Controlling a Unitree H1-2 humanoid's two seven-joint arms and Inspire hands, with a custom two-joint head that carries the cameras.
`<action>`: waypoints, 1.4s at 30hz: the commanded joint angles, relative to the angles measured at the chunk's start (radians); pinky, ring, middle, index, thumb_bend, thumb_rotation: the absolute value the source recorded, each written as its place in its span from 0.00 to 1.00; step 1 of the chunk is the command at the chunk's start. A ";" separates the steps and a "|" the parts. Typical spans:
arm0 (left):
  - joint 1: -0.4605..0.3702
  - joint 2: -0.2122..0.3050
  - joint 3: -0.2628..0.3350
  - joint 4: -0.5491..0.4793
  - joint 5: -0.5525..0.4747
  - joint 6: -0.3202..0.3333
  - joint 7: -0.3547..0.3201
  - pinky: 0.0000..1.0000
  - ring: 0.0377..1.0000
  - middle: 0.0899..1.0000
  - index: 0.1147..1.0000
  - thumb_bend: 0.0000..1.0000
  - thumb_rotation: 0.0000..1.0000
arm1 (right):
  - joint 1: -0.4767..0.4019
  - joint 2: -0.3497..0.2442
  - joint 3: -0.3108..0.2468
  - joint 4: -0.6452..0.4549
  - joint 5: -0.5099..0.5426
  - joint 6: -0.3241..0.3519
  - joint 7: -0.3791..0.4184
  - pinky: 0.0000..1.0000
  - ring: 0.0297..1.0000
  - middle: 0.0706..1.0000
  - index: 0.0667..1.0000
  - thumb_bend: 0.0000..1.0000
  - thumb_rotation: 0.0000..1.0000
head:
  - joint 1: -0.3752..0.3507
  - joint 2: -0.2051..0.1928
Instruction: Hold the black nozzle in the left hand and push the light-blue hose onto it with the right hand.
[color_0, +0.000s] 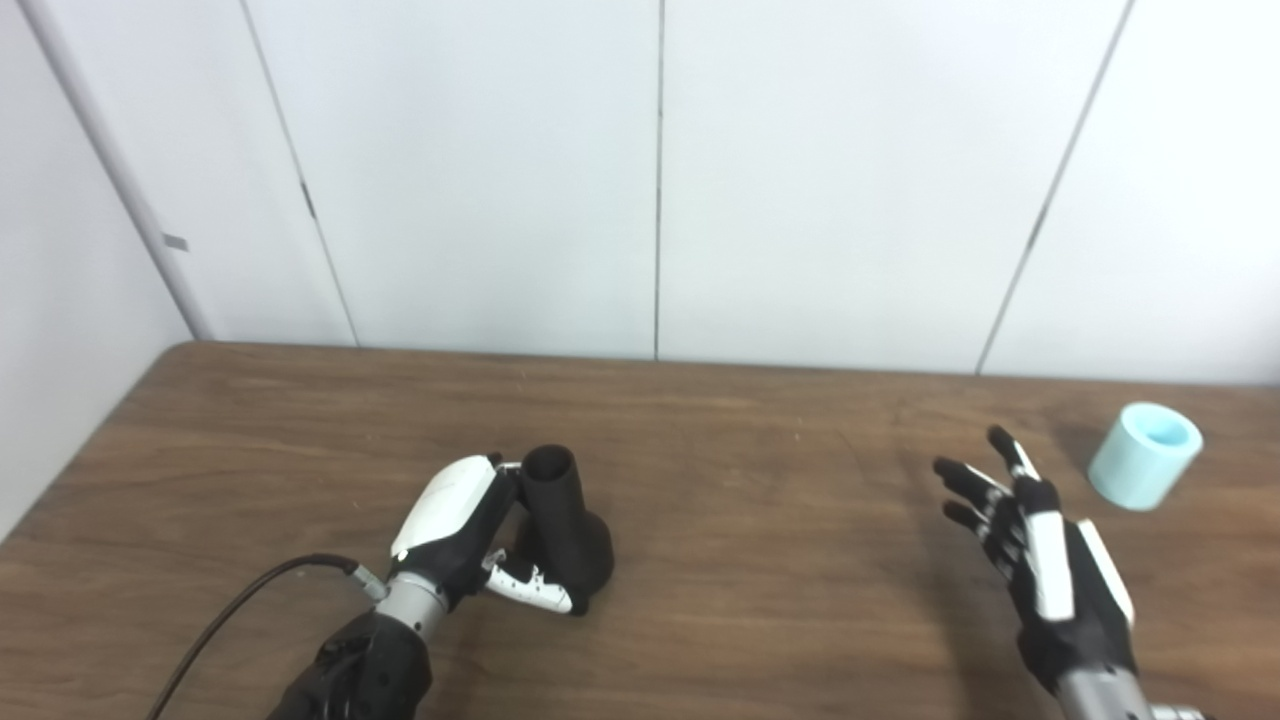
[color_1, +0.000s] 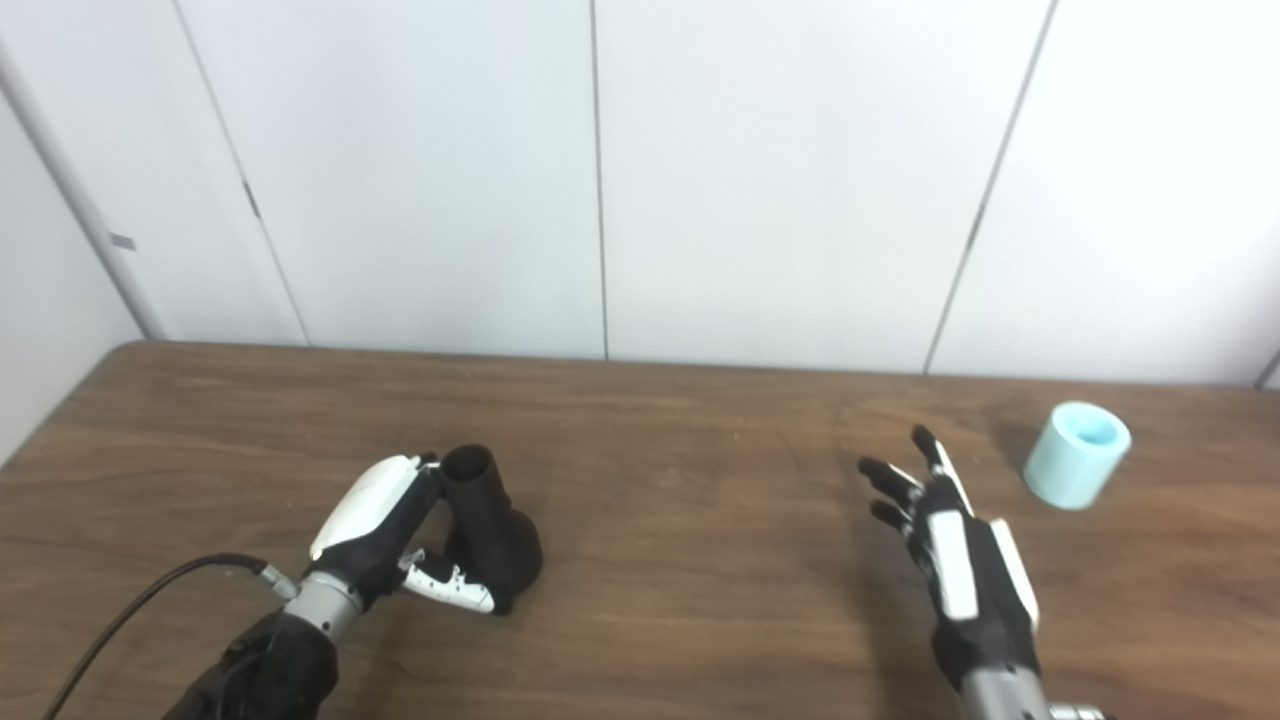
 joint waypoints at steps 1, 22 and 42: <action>0.002 -0.025 -0.034 -0.021 0.024 -0.016 -0.022 1.00 0.63 0.44 0.42 0.52 0.00 | -0.041 0.007 0.002 -0.055 -0.005 -0.001 -0.007 0.83 0.88 0.78 0.98 0.58 1.00 | -0.002 0.001; 0.032 -0.071 -0.250 0.015 0.118 -0.079 -0.105 1.00 0.65 0.45 0.41 0.52 0.00 | -0.075 -0.028 -0.037 -0.141 -0.018 0.054 -0.030 0.81 0.86 0.78 0.96 0.58 1.00 | -0.085 0.043; 0.054 -0.060 -0.255 0.041 0.112 -0.137 -0.083 1.00 0.65 0.42 0.43 0.52 0.00 | -0.369 -0.498 0.075 0.061 -0.492 0.169 0.033 0.79 0.84 0.81 0.80 0.72 0.26 | -0.281 0.028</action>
